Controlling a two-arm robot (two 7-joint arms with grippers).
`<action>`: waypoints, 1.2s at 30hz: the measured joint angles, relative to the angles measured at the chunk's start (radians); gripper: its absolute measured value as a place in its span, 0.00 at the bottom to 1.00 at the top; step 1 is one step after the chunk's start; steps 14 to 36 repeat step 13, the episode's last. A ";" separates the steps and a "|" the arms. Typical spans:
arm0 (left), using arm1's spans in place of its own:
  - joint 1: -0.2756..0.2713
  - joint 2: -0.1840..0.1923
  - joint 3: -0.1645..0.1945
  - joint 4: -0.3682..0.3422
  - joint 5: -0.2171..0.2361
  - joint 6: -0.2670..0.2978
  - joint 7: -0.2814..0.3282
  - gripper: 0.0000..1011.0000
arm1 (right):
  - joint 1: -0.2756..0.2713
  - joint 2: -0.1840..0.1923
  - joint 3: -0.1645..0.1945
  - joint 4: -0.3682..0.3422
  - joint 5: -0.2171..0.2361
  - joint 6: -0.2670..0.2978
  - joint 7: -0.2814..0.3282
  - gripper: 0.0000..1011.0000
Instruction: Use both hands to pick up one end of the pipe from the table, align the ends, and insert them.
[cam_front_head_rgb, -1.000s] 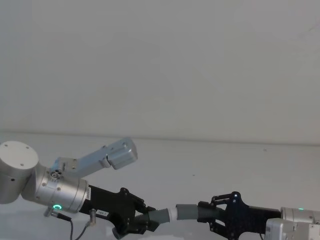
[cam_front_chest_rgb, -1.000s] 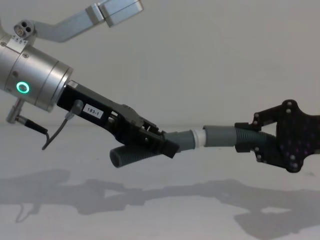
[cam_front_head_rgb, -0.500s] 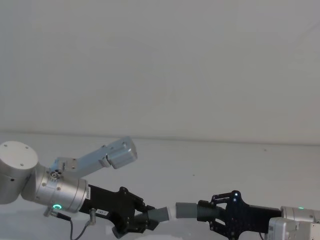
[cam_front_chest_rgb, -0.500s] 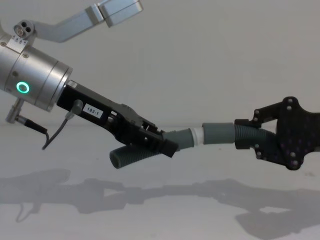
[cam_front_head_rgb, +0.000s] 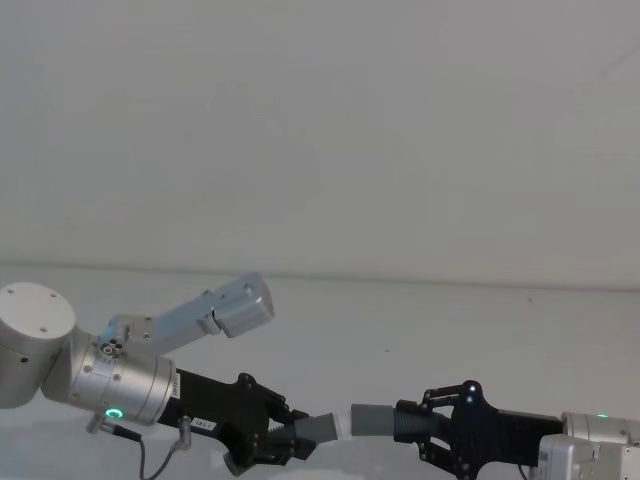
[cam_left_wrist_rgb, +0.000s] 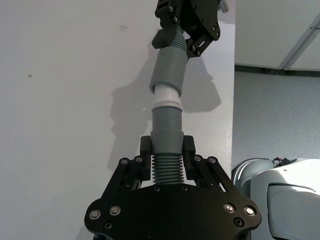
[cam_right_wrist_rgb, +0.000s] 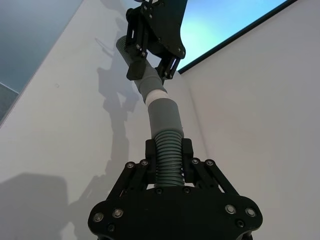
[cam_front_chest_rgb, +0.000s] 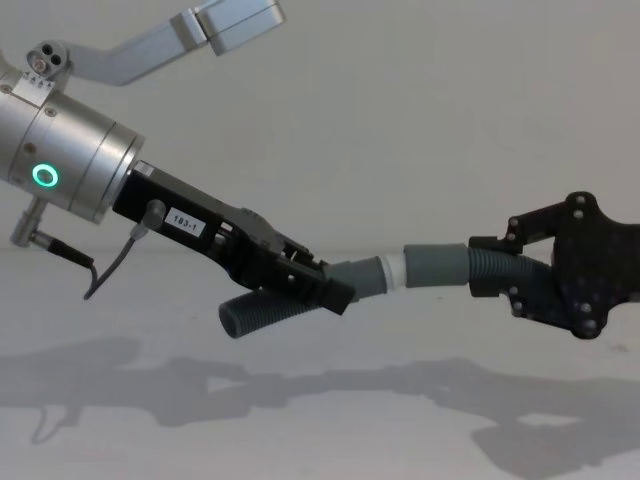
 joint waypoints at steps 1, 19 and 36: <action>0.000 0.000 0.000 0.000 0.000 0.000 0.000 0.33 | 0.000 0.000 0.000 0.000 0.001 0.000 0.000 0.26; 0.000 0.000 -0.001 0.000 0.001 0.000 0.002 0.33 | 0.001 -0.001 0.000 0.001 0.003 -0.003 0.002 0.26; 0.000 0.000 -0.001 0.000 0.001 0.000 0.002 0.33 | 0.001 -0.001 0.000 0.001 0.003 -0.003 0.002 0.26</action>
